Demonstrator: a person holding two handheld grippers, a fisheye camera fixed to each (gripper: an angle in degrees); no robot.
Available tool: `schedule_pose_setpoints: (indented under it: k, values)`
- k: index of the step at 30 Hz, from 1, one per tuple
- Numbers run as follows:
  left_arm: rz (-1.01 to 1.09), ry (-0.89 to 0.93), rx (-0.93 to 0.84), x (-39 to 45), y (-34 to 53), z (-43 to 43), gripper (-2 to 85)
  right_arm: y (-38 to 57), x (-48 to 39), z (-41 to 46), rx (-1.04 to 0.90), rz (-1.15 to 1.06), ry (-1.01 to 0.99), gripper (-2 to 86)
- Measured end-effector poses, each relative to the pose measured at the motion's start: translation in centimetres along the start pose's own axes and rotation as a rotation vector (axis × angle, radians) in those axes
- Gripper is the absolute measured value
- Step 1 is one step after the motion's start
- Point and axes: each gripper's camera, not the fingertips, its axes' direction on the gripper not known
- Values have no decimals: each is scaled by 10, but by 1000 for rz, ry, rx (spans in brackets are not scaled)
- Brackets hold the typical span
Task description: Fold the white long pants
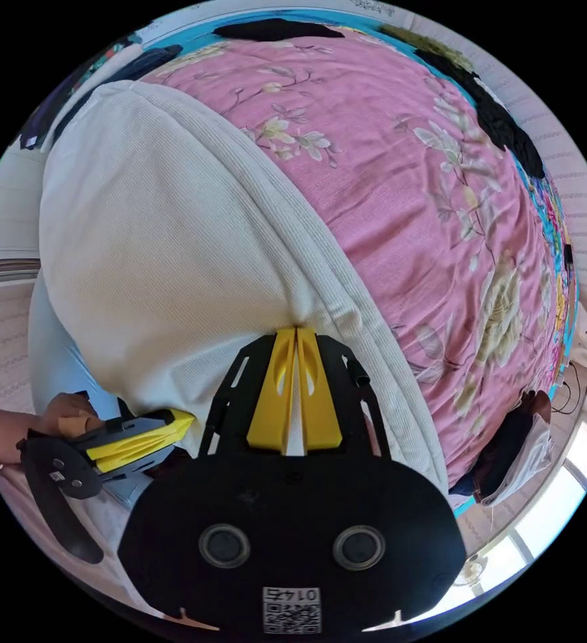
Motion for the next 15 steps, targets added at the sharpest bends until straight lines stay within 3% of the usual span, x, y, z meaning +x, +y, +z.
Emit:
schedule_pose_setpoints:
  k: [2, 5, 7, 8, 12, 15]
  values:
    - [-12, 34, -2, 2, -2, -1, -10, 5, 12, -20, -42, -37, -38, -4]
    - [-38, 88, 30, 6, 2, 8, -10, 23, 33, -70, 86, -8, 18, -5]
    - [-27, 91, -33, 13, 4, 40, -10, 22, 46, -66, 31, -1, 46, -6]
    - [-17, 88, -8, 17, 7, 55, -10, 20, 55, -50, -43, -4, -3, -7]
    - [17, 84, -47, 27, -2, 80, -10, 45, 95, -78, -13, 71, -86, -9]
    - [-6, 148, -36, 24, -2, 89, -10, 95, 126, -109, 152, 96, -168, -9]
